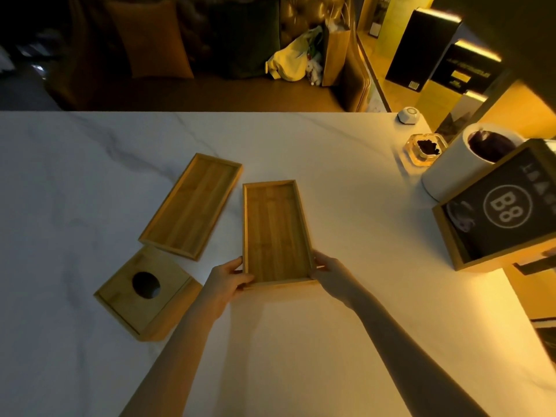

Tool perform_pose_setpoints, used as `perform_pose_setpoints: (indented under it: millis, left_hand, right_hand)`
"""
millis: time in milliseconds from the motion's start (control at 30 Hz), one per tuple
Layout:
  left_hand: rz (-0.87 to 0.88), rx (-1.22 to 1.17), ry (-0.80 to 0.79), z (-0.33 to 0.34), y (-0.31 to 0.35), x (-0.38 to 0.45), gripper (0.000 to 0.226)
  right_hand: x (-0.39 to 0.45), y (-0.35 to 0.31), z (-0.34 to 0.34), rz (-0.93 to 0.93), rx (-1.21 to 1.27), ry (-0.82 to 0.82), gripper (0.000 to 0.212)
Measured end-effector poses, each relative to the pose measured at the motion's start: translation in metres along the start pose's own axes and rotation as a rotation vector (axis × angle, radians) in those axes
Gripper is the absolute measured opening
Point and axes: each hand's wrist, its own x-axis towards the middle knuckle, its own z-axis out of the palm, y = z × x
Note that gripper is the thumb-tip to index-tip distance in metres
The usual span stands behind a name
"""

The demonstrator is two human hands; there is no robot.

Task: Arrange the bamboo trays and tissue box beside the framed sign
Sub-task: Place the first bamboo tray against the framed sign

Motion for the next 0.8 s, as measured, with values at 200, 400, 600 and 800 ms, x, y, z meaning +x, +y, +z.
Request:
perform_pose_setpoints:
  millis: [200,400,600,800]
  left_hand:
    - [0.009,-0.073,-0.119,-0.014,0.007,-0.005,0.055]
    - [0.067,-0.112,-0.175,-0.009,0.015,-0.012,0.054]
    - [0.177,-0.058,-0.165,0.016,0.029,-0.018,0.059]
    - [0.284,0.036,-0.167,0.073,0.049,-0.020,0.058]
  right_hand:
    - [-0.010,-0.001,-0.006,-0.037,0.126,0.016,0.048]
    - [-0.020,-0.001,-0.013,-0.074,0.197,0.064,0.046]
    - [-0.033,0.000,-0.043,-0.125,0.206,0.142,0.047]
    - [-0.053,0.008,-0.097,-0.194,0.201,0.198,0.046]
